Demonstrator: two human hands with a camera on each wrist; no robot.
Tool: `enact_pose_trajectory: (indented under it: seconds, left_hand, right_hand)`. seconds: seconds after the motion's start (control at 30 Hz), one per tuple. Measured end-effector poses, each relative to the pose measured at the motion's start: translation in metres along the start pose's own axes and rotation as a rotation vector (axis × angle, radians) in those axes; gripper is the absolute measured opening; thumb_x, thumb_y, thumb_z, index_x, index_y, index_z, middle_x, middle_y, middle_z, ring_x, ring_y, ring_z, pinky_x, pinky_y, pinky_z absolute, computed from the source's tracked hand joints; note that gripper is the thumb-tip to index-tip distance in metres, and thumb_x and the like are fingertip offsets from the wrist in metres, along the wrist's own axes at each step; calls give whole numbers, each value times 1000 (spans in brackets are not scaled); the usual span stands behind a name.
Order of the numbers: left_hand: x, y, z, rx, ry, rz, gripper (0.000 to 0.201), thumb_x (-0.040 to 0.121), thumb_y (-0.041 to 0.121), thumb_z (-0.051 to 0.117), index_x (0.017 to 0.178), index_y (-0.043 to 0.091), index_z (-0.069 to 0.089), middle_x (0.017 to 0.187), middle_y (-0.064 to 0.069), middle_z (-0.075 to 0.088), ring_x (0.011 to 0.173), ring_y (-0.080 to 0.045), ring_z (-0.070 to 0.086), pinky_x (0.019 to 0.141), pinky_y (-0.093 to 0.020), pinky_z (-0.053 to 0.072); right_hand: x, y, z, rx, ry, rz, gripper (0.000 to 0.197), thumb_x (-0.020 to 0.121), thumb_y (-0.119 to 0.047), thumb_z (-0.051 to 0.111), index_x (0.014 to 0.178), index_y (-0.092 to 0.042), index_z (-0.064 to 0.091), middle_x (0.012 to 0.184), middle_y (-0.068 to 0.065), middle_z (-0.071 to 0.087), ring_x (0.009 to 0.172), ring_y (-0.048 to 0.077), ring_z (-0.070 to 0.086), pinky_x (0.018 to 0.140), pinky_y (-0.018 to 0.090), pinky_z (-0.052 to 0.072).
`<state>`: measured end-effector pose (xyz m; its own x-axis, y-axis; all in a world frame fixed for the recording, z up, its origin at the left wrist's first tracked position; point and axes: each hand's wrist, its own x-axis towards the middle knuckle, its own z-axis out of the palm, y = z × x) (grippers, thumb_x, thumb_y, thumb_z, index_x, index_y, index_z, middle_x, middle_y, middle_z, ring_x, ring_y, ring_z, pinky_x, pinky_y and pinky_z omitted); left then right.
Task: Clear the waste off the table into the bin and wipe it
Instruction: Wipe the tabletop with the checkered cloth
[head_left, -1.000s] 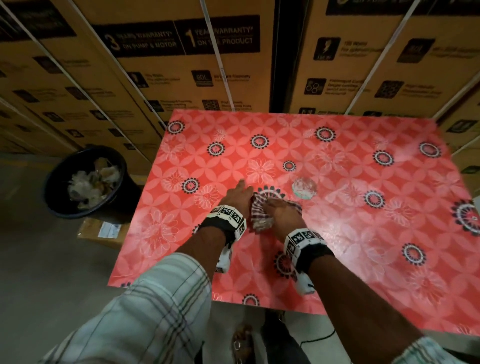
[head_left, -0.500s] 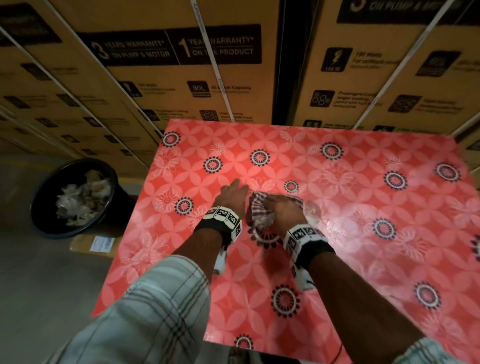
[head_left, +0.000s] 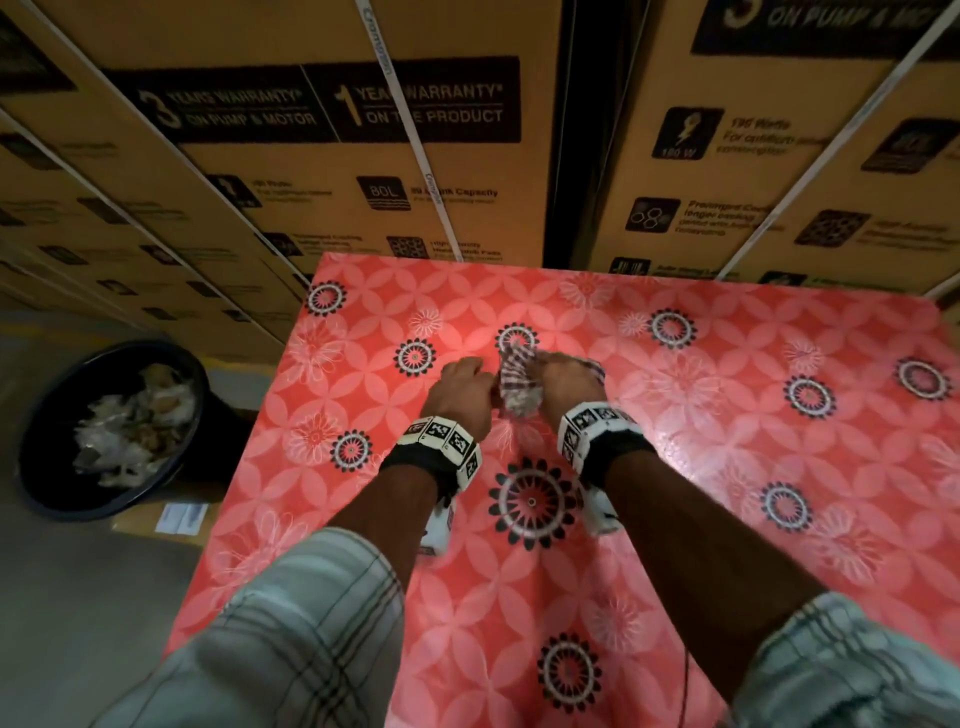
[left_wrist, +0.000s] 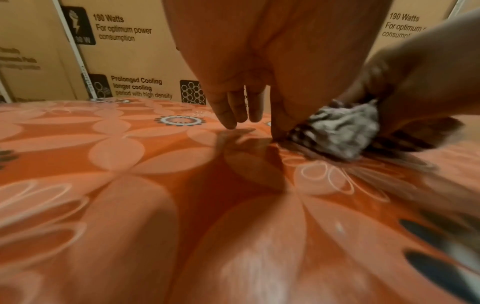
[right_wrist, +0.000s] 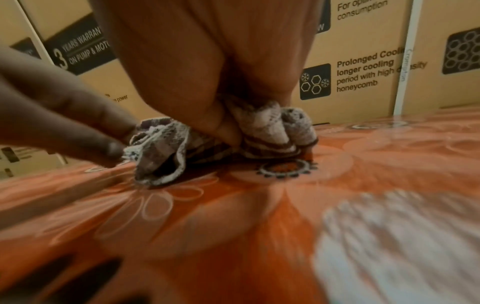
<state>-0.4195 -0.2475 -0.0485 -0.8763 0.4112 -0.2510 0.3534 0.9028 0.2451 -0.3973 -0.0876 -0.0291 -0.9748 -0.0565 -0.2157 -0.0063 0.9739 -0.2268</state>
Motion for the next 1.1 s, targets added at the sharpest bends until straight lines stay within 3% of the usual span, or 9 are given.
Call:
enact_pose_trajectory:
  seconds: [0.07, 0.13, 0.27, 0.4, 0.57, 0.67, 0.77, 0.93, 1.1]
  left_hand:
    - [14, 4, -9, -40, -46, -26, 52, 96, 21, 48, 146, 14, 37, 157, -11, 27, 140, -35, 28, 114, -46, 31]
    - [23, 8, -12, -22, -51, -43, 59, 94, 25, 49, 149, 15, 29, 152, -13, 33, 133, -37, 34, 108, -47, 37]
    - [30, 15, -8, 128, 18, -68, 52, 95, 28, 47, 145, 21, 34, 137, -17, 38, 120, -38, 41, 96, -48, 46]
    - [35, 13, -2, 162, 17, -81, 53, 93, 28, 47, 143, 22, 33, 134, -14, 39, 119, -34, 41, 93, -47, 45]
    - [35, 15, -7, 82, 69, -80, 49, 89, 24, 51, 137, 18, 42, 129, -13, 43, 116, -31, 42, 94, -43, 42]
    - [50, 18, -11, 51, 94, -64, 56, 88, 30, 54, 139, 13, 38, 138, -11, 41, 122, -30, 41, 98, -42, 41]
    - [60, 16, -10, 68, 76, -45, 65, 90, 38, 53, 146, 19, 27, 147, -6, 35, 127, -30, 37, 101, -45, 40]
    - [60, 16, -6, 147, 50, -39, 61, 92, 41, 48, 146, 23, 27, 150, -6, 32, 130, -31, 35, 102, -48, 40]
    - [76, 24, -11, 54, 92, -22, 66, 89, 45, 51, 146, 22, 28, 149, -7, 34, 128, -30, 36, 101, -45, 38]
  right_hand:
    - [-11, 2, 4, 41, 61, -60, 34, 86, -15, 55, 119, -11, 63, 125, 11, 61, 114, 28, 56, 100, 34, 42]
    - [-11, 5, 1, 77, 60, -84, 40, 85, -14, 56, 125, -11, 59, 132, 12, 56, 121, 28, 51, 106, 32, 35]
    - [31, 11, -15, 66, 39, -4, 51, 87, -1, 46, 137, -12, 47, 145, 11, 43, 132, 28, 40, 112, 34, 29]
    - [72, 19, -22, 13, -31, 20, 58, 87, -2, 49, 143, -10, 36, 150, 13, 32, 137, 32, 30, 113, 41, 29]
    - [62, 19, -25, 54, 0, 32, 44, 88, -3, 48, 132, -9, 51, 136, 14, 51, 123, 31, 49, 106, 38, 39]
    - [58, 24, -24, 70, 10, -8, 46, 89, -3, 47, 134, -10, 49, 137, 13, 50, 124, 30, 47, 107, 38, 37]
    - [89, 35, -26, 11, 32, -11, 60, 86, 1, 47, 142, -17, 39, 143, 9, 44, 127, 29, 44, 106, 40, 38]
    - [132, 55, -23, -39, 3, -14, 69, 86, -5, 37, 149, -28, 20, 145, 11, 40, 127, 33, 44, 105, 46, 38]
    - [132, 53, -14, -64, 19, 5, 69, 82, -4, 50, 146, -15, 27, 153, 10, 28, 140, 30, 25, 114, 45, 25]
